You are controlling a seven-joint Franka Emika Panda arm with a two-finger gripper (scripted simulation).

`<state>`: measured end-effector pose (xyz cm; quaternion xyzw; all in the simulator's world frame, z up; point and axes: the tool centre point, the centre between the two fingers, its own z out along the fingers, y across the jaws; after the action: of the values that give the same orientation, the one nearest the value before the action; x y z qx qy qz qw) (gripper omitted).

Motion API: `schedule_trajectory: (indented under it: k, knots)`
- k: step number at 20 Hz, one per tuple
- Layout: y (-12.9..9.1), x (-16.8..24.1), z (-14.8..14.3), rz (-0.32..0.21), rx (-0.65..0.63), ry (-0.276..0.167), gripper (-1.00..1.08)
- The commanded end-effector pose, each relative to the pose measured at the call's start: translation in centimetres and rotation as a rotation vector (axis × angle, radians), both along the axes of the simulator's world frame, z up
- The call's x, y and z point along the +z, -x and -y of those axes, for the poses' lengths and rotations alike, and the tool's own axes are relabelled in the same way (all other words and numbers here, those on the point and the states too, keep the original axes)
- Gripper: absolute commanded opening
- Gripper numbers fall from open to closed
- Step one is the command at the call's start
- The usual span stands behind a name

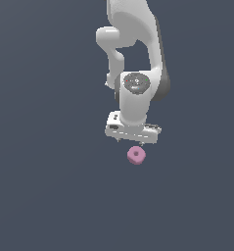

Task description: Pick up the object and move it to a goal position.

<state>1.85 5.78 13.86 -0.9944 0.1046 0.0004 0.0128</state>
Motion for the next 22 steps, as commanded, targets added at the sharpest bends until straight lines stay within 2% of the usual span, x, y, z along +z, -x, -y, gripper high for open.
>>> schedule_trajectory:
  k: [1, 13, 22]
  knots:
    - [-0.2, -0.6, -0.5, -0.002, -0.06, 0.002, 1.0]
    - [-1.2, -3.4, -2.7, -0.008, -0.331, 0.016, 1.0]
    - [-1.6, -4.5, -3.7, -0.008, -0.444, 0.023, 1.0]
